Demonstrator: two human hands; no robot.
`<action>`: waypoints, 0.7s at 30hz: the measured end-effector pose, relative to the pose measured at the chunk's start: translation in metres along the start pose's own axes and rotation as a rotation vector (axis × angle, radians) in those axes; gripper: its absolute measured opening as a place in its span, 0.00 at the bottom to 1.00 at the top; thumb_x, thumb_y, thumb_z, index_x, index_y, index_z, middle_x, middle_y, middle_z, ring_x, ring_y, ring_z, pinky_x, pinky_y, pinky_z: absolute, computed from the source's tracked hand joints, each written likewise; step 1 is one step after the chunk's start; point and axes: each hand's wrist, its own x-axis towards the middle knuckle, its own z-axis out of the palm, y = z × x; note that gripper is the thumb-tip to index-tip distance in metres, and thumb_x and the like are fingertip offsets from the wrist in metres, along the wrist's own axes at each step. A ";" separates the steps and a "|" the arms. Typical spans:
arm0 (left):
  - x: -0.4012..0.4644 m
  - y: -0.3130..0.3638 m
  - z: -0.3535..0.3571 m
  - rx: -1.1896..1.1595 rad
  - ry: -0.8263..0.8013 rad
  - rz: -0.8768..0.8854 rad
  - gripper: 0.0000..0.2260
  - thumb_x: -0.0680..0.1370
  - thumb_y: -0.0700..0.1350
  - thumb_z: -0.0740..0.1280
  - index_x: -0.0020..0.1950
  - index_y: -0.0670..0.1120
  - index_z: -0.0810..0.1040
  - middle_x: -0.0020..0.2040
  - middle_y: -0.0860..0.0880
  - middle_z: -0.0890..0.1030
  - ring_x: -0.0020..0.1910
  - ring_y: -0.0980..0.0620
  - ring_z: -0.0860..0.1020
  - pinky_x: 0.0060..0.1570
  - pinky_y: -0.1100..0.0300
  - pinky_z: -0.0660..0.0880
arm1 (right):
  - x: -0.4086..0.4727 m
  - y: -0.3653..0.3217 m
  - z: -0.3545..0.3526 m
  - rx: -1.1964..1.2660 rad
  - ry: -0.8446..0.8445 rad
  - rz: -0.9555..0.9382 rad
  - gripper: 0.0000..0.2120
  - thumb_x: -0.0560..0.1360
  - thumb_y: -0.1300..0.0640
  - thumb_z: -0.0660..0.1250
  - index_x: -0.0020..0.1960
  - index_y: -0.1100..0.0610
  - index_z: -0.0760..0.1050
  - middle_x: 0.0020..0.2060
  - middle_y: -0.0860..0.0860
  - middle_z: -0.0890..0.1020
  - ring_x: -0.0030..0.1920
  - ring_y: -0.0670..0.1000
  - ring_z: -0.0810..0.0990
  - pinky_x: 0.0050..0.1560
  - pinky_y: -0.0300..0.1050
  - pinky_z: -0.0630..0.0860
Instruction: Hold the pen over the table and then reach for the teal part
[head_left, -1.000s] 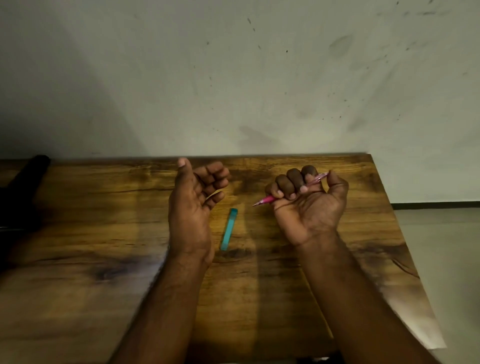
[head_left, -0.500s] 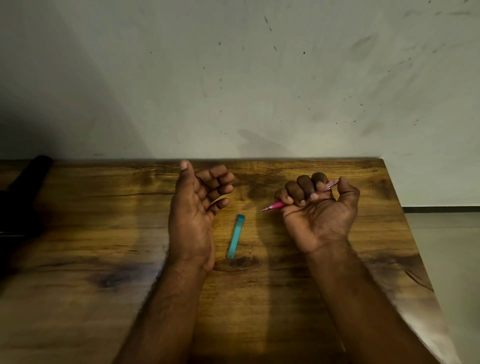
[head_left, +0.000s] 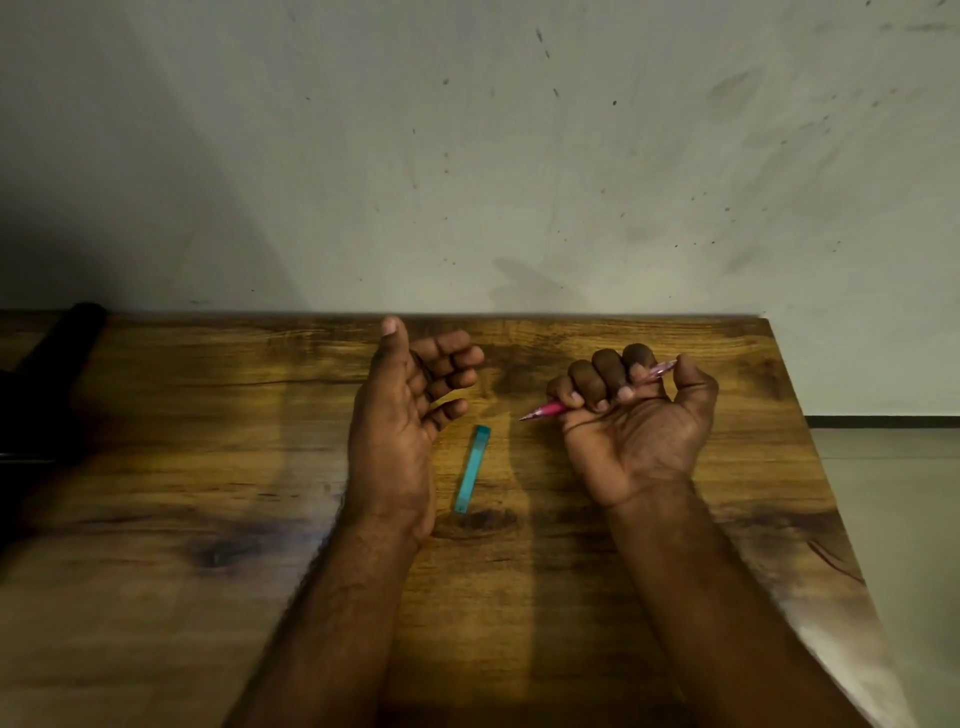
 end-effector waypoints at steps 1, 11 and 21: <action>0.000 0.000 0.000 0.006 -0.003 0.000 0.28 0.81 0.66 0.53 0.55 0.49 0.85 0.53 0.46 0.88 0.52 0.51 0.84 0.54 0.50 0.75 | 0.000 0.000 0.000 0.002 -0.001 0.000 0.18 0.73 0.41 0.56 0.34 0.55 0.66 0.26 0.49 0.63 0.29 0.49 0.59 0.35 0.45 0.61; 0.002 -0.004 0.003 0.031 0.065 0.016 0.28 0.78 0.65 0.54 0.54 0.47 0.85 0.52 0.46 0.88 0.52 0.53 0.84 0.55 0.50 0.75 | 0.000 0.000 0.001 0.003 0.010 -0.001 0.20 0.74 0.40 0.56 0.34 0.55 0.66 0.26 0.49 0.63 0.28 0.49 0.59 0.34 0.45 0.61; 0.003 -0.005 0.002 0.020 0.073 0.012 0.26 0.83 0.63 0.53 0.54 0.48 0.85 0.52 0.47 0.88 0.53 0.50 0.84 0.55 0.50 0.75 | 0.000 0.000 0.001 -0.023 0.008 0.010 0.20 0.74 0.41 0.57 0.33 0.55 0.67 0.25 0.49 0.63 0.28 0.49 0.59 0.33 0.44 0.62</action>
